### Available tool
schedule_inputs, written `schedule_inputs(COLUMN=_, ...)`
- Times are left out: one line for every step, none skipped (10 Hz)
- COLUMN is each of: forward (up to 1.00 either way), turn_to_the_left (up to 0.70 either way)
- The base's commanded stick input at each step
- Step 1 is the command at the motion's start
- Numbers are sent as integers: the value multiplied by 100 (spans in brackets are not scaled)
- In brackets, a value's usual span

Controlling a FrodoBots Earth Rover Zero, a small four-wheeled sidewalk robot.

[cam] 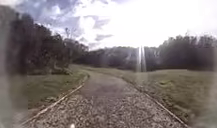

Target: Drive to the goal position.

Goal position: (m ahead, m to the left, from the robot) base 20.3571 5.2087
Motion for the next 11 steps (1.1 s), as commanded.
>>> schedule_inputs(forward=70, turn_to_the_left=0)
schedule_inputs(forward=70, turn_to_the_left=0)
schedule_inputs(forward=70, turn_to_the_left=0)
schedule_inputs(forward=70, turn_to_the_left=0)
schedule_inputs(forward=70, turn_to_the_left=0)
schedule_inputs(forward=70, turn_to_the_left=0)
schedule_inputs(forward=70, turn_to_the_left=0)
schedule_inputs(forward=70, turn_to_the_left=0)
schedule_inputs(forward=70, turn_to_the_left=0)
schedule_inputs(forward=70, turn_to_the_left=0)
schedule_inputs(forward=70, turn_to_the_left=0)
